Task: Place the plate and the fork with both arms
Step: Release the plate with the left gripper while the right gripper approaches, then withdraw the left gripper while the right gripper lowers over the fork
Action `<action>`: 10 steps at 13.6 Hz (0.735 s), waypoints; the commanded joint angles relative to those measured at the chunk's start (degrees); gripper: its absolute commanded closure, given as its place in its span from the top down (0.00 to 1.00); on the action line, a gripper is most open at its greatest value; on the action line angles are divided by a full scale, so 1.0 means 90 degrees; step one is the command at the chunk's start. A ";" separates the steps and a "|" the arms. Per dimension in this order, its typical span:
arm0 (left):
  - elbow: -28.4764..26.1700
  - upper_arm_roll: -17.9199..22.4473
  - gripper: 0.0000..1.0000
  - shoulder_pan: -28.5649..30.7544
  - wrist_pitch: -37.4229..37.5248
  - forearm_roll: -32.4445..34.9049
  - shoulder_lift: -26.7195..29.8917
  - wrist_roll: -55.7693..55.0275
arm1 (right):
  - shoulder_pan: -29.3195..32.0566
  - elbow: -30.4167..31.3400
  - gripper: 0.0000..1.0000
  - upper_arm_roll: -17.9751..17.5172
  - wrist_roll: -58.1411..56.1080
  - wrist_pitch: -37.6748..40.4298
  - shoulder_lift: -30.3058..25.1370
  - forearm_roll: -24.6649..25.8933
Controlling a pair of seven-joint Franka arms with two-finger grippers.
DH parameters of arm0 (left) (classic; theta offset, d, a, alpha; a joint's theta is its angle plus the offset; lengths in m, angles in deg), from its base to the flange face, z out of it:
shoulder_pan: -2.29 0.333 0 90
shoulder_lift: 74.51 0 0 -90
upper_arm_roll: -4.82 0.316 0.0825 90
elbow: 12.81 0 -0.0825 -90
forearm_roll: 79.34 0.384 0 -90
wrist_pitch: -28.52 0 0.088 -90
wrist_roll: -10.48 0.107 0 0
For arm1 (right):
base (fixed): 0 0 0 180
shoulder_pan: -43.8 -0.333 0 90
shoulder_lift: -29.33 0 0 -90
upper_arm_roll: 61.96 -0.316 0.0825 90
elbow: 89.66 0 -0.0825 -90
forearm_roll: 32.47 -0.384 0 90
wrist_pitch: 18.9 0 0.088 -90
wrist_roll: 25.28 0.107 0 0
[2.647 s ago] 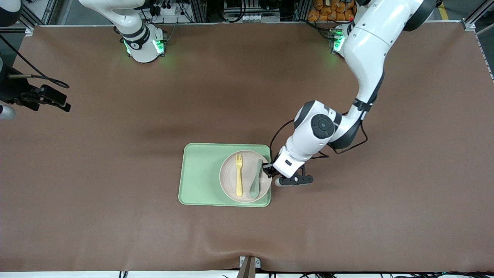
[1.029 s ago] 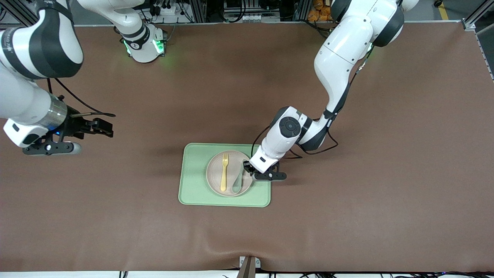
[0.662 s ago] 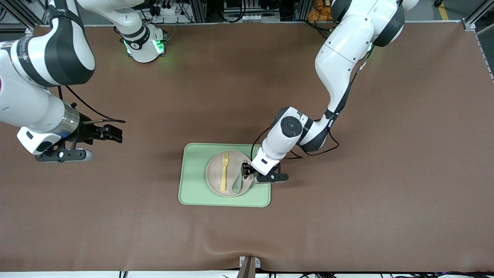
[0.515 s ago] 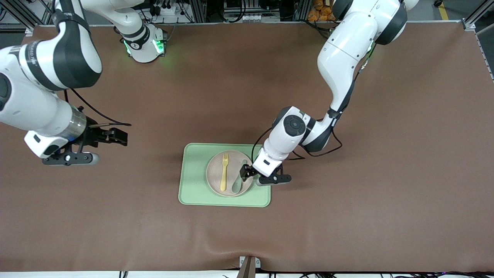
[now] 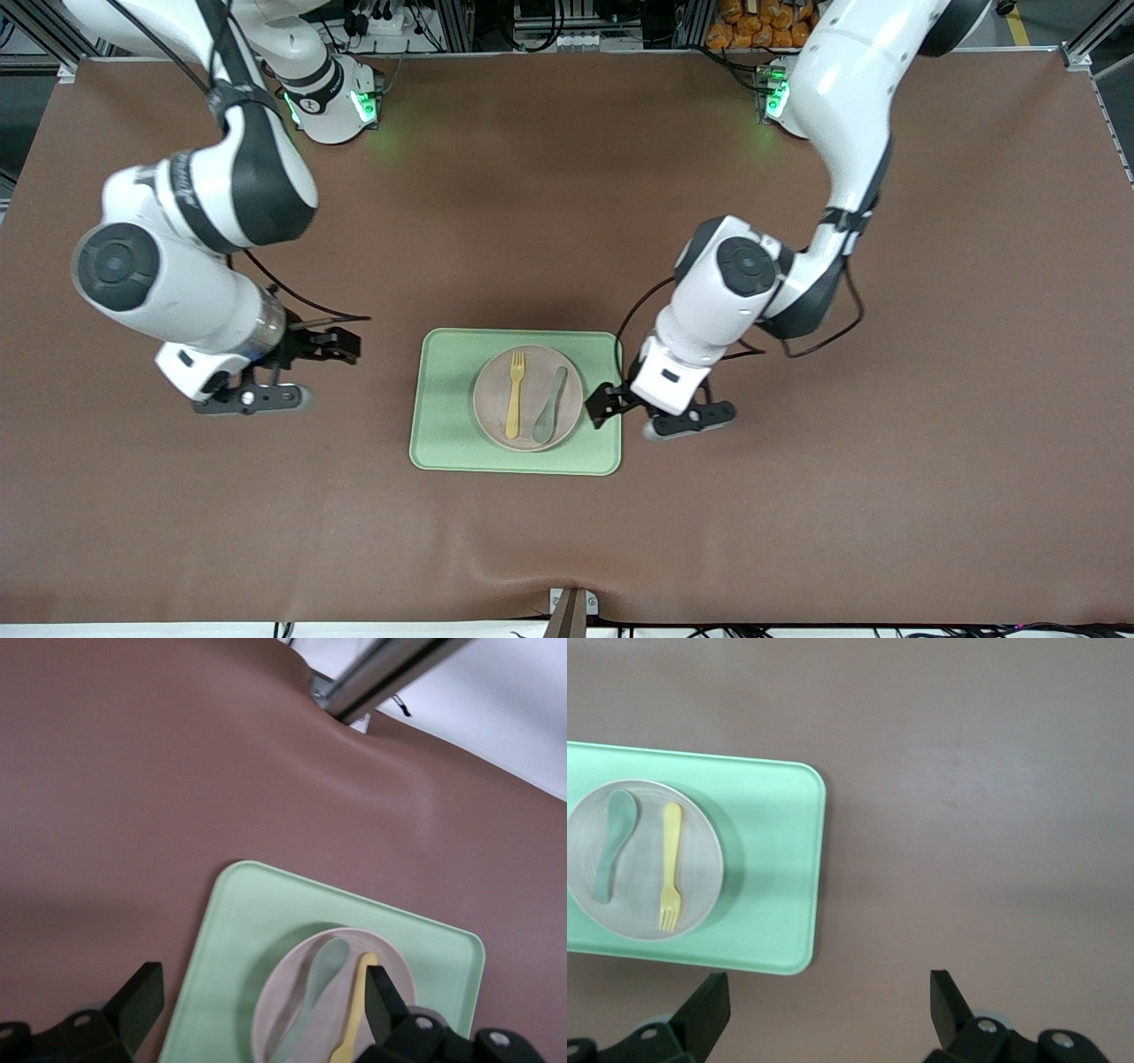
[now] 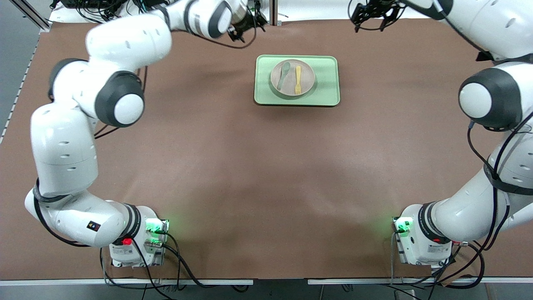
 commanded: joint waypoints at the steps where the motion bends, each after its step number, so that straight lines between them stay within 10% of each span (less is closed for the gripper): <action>1: -0.0206 0.0001 1.00 0.0368 0.0871 0.0144 0.0611 0.0327 | -0.0277 -0.0460 1.00 0.0040 0.0264 -0.0304 0.0534 -0.0070; 10: -0.0312 0.0001 1.00 0.1580 0.3636 0.0419 0.1939 0.1763 | -0.1109 -0.0979 1.00 0.0049 0.1848 -0.1525 0.1755 -0.0031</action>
